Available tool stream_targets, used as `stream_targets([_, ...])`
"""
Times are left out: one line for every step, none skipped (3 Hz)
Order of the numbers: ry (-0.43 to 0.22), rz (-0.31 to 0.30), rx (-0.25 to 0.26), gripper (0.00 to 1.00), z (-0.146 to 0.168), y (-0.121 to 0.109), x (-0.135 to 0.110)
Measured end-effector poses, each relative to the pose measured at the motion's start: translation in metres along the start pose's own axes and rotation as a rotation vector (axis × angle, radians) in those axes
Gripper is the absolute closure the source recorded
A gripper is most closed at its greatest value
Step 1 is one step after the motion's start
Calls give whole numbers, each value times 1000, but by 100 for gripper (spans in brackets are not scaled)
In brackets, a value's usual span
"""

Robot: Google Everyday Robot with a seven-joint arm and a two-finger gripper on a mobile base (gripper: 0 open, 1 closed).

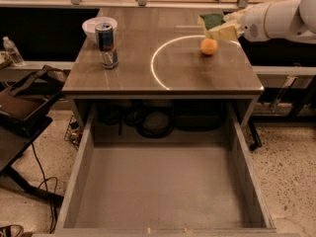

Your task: Place sponge into top drawer

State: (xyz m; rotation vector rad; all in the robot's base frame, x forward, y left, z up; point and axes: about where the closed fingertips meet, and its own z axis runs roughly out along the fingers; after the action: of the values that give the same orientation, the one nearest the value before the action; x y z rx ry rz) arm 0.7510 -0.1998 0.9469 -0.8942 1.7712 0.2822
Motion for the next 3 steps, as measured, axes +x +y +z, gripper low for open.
stream_targets([19, -41, -31, 100, -56, 27, 24])
stream_targets([22, -66, -88, 100, -107, 72, 58])
stream_targets([-5, -32, -132, 100, -175, 125, 105])
